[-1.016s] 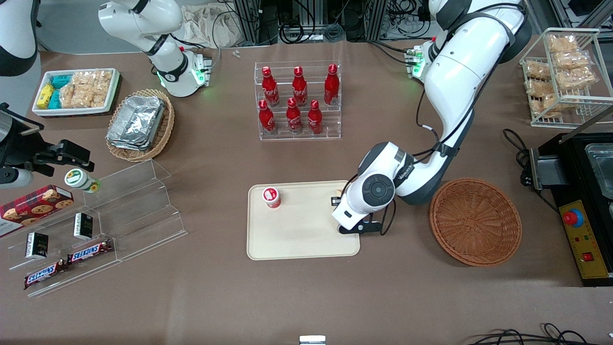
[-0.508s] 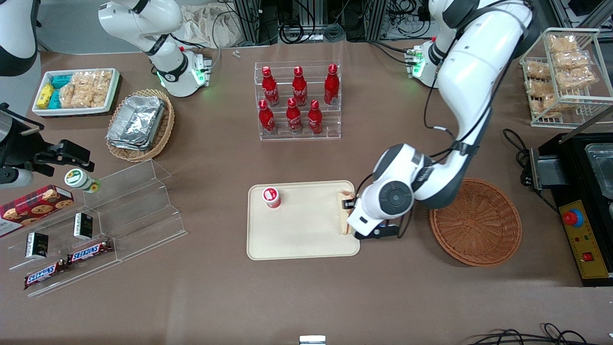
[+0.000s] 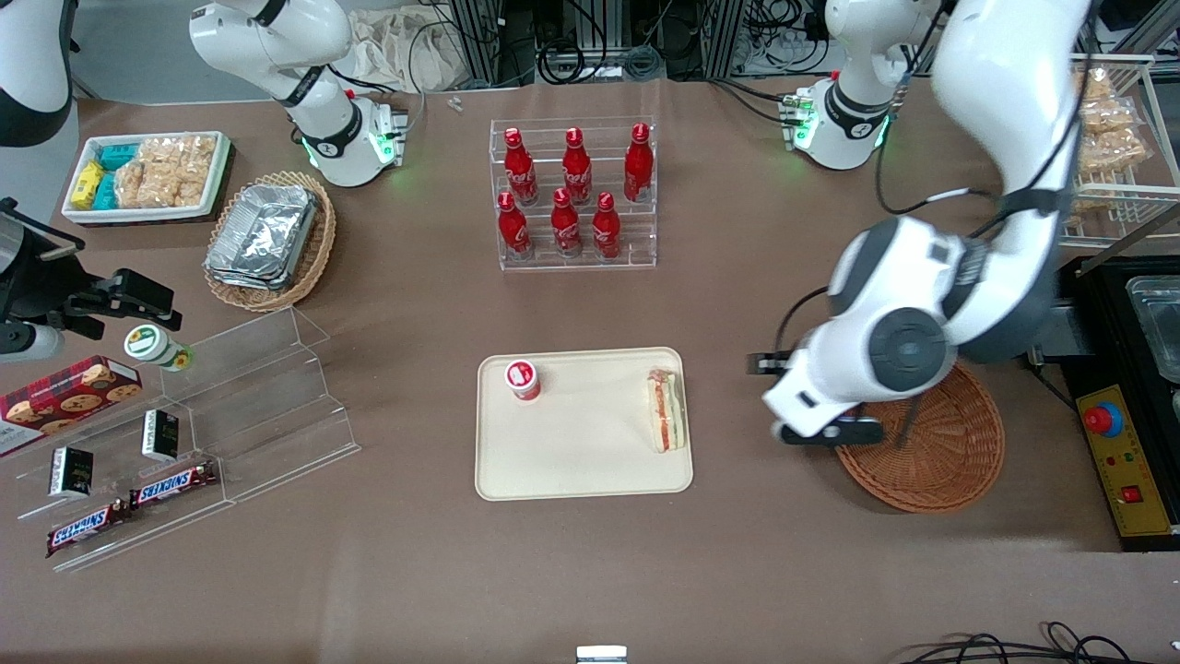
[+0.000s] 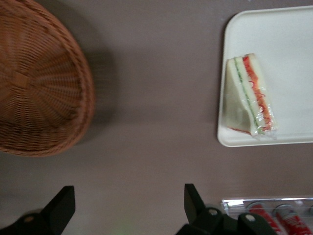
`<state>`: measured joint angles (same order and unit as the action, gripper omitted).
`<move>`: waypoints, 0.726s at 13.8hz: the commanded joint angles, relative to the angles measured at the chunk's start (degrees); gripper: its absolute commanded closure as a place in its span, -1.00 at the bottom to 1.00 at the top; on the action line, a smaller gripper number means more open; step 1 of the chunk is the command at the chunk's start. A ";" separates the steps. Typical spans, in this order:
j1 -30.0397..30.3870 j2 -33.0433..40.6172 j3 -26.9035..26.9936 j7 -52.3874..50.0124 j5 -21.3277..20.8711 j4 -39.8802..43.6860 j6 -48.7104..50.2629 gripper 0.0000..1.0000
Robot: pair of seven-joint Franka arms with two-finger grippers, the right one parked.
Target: Place sandwich from basket to tray
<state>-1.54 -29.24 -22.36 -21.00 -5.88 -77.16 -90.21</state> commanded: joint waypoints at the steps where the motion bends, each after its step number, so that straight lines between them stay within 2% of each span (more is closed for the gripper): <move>1: 5.03 5.06 -0.40 4.82 -0.98 -1.68 2.92 -0.98; 4: 10.66 8.84 -0.57 7.55 -0.89 -1.50 6.44 -0.98; 10: 14.71 10.43 0.83 8.09 -2.65 -1.59 6.71 -0.99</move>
<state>11.98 -19.68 -21.27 -13.37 -7.49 -77.44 -83.30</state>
